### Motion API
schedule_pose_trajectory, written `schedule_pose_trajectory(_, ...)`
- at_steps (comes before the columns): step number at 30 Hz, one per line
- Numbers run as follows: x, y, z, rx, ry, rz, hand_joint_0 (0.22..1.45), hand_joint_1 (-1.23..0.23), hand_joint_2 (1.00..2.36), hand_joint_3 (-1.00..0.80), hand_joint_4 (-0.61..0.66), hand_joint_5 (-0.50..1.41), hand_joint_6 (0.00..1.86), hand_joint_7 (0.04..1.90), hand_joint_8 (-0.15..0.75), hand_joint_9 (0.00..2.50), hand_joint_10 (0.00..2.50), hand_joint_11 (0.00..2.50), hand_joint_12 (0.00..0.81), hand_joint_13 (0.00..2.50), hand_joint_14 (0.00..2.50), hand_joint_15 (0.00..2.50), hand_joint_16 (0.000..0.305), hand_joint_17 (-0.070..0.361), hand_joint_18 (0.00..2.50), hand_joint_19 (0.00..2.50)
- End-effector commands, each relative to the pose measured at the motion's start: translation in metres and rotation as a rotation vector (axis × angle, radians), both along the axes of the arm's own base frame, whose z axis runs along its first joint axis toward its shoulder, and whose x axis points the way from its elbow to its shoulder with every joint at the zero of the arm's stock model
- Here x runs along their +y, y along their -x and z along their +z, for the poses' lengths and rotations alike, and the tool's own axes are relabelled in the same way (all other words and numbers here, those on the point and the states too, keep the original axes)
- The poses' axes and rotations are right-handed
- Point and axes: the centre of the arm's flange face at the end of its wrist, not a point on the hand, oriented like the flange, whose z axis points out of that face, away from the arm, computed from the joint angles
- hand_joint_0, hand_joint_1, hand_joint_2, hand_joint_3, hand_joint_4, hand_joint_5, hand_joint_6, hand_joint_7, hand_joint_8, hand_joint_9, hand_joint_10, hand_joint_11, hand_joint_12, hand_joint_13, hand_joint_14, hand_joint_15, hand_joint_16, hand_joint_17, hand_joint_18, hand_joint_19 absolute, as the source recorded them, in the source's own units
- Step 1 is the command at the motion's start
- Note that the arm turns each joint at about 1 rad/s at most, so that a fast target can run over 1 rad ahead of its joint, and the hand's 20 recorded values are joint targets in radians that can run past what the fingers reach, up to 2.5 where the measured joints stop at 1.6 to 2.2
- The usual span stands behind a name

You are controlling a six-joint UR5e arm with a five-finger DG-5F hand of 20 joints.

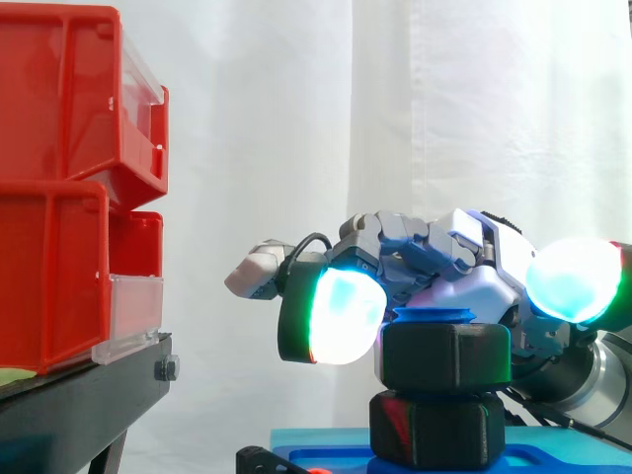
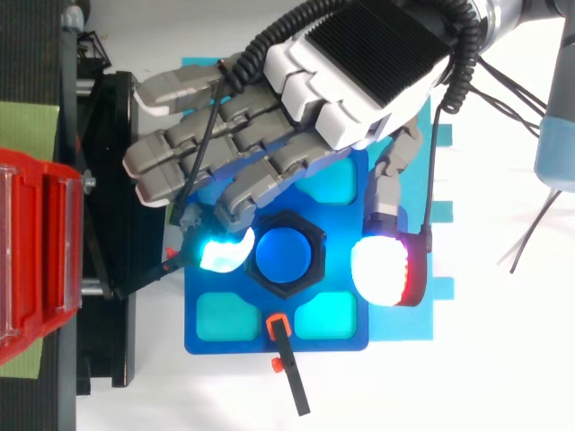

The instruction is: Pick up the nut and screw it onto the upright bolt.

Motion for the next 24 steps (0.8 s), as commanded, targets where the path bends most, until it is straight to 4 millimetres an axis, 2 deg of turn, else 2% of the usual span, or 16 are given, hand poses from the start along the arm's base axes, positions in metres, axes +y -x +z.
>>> schedule_pose_trajectory(1, -0.003, 0.000, 0.002, -0.009, 0.007, 0.004, 0.40, -0.28, 1.00, -0.50, 0.30, -0.14, 0.50, 1.19, 0.295, 0.47, 0.00, 0.00, 0.336, 0.26, 0.00, 0.00, 0.040, 0.091, 0.00, 0.00)
schedule_pose_trajectory(11, -0.022, 0.004, 0.006, -0.036, 0.034, 0.006, 0.41, -0.31, 1.00, -0.50, 0.28, -0.12, 0.50, 1.33, 0.300, 0.52, 0.00, 0.00, 0.328, 0.29, 0.00, 0.00, 0.039, 0.087, 0.00, 0.00)
schedule_pose_trajectory(24, -0.030, 0.005, 0.008, -0.047, 0.040, 0.004, 0.42, -0.31, 1.00, -0.50, 0.28, -0.11, 0.51, 1.32, 0.297, 0.54, 0.00, 0.00, 0.325, 0.31, 0.00, 0.00, 0.037, 0.084, 0.00, 0.00)
